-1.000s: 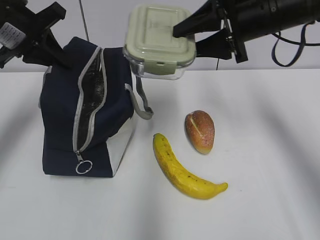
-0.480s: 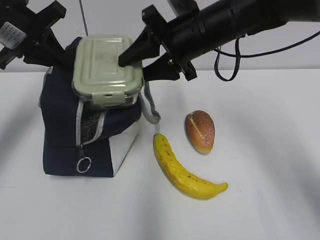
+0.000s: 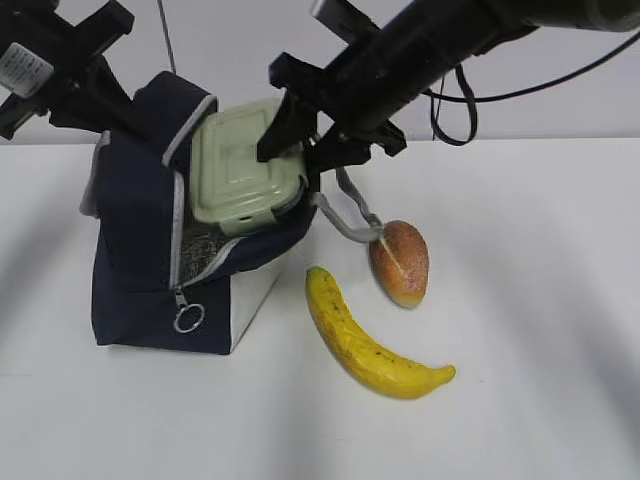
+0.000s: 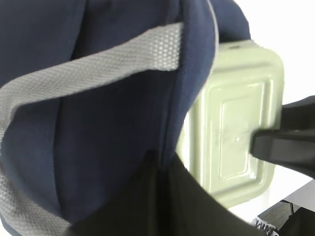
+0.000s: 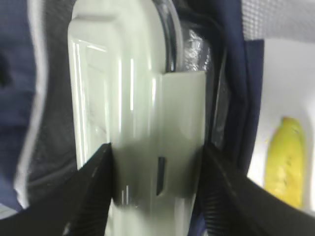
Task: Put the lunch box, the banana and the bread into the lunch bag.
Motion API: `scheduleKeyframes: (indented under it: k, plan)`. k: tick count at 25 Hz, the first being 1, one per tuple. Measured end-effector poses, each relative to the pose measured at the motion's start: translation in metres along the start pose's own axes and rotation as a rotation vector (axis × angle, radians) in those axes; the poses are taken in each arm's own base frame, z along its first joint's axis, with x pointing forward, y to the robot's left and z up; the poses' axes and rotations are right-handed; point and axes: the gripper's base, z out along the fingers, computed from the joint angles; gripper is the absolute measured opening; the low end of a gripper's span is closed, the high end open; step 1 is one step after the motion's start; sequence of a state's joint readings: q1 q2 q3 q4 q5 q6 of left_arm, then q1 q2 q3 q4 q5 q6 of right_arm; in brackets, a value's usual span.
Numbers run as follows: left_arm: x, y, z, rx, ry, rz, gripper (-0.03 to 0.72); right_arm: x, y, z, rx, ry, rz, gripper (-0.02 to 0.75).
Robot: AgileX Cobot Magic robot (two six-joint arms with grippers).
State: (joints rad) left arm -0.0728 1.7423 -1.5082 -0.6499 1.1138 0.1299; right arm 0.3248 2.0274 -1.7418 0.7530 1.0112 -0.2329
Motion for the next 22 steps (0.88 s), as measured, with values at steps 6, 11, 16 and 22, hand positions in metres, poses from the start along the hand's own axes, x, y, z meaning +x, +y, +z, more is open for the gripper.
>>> scheduleKeyframes:
  k: [6, 11, 16, 22]
  plan:
    - [0.000, 0.000, 0.000, -0.003, 0.000, 0.002, -0.003, -0.008, 0.033, 0.034, 0.069, 0.012, -0.049, 0.366]
    - [0.000, 0.000, 0.000, -0.005, -0.003, 0.005, -0.003, -0.012, 0.038, 0.075, 0.108, 0.044, -0.046, 0.366]
    - [-0.001, 0.001, 0.000, -0.012, -0.013, 0.008, -0.003, -0.015, 0.032, 0.104, 0.104, 0.064, -0.028, 0.367]
    - [-0.002, 0.002, 0.000, -0.021, -0.020, 0.014, -0.003, -0.012, 0.023, 0.132, 0.096, 0.047, -0.005, 0.409]
